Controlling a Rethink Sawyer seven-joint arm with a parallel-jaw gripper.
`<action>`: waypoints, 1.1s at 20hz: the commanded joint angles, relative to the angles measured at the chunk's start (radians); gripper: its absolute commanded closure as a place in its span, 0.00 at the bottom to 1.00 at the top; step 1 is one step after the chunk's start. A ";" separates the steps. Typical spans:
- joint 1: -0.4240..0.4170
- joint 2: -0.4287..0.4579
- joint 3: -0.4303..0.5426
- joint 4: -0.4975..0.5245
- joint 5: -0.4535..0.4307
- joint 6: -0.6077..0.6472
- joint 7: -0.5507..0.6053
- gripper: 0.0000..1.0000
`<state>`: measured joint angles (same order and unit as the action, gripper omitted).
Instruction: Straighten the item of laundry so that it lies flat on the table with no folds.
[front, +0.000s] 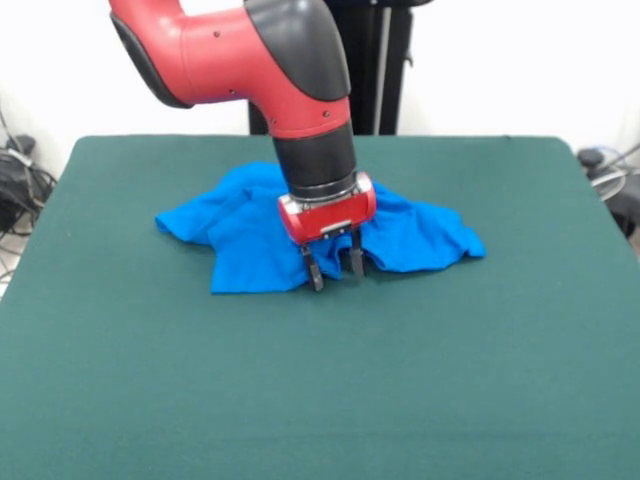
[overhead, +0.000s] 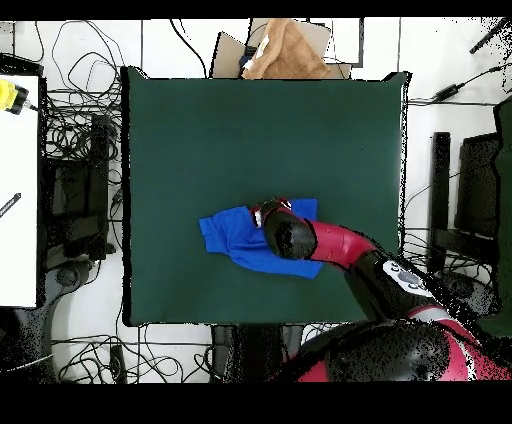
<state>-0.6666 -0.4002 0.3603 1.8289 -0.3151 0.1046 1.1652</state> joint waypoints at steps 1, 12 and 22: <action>0.057 0.005 -0.047 0.049 0.009 0.060 0.181 0.00; 0.062 0.102 -0.056 -0.020 -0.011 0.028 0.151 0.00; 0.067 0.107 -0.042 -0.036 -0.012 0.038 0.140 1.00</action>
<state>-0.6328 -0.3839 0.3415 1.8341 -0.3147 0.1042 1.1652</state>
